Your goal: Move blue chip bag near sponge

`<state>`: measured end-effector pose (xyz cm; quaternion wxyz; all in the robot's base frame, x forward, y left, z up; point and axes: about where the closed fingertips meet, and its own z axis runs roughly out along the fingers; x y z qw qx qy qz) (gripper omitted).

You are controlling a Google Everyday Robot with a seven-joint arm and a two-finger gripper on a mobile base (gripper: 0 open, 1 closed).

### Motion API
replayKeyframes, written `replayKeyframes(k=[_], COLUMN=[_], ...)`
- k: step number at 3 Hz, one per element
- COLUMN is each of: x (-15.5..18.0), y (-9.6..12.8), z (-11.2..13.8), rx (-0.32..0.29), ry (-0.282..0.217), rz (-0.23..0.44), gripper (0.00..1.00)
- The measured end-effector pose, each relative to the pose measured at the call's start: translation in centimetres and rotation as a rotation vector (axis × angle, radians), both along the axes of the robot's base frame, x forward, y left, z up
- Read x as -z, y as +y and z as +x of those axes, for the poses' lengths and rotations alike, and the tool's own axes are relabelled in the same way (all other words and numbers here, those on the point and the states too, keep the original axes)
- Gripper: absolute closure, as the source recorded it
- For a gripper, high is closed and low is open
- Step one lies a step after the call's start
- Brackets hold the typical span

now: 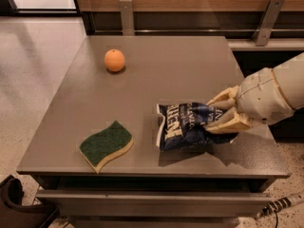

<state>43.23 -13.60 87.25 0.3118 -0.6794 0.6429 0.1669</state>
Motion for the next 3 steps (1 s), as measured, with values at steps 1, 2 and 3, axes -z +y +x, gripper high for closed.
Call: replayKeyframes(k=[1,2,3], x=[1.68,1.52,1.47], y=[2.79,2.71,2.91], z=[-0.32,-0.34,-0.41], rx=[-0.13,-0.122,-0.126], ry=[0.038,0.034,0.033], rz=[-0.047,-0.045,-0.047], gripper=[0.98,0.74,0.44])
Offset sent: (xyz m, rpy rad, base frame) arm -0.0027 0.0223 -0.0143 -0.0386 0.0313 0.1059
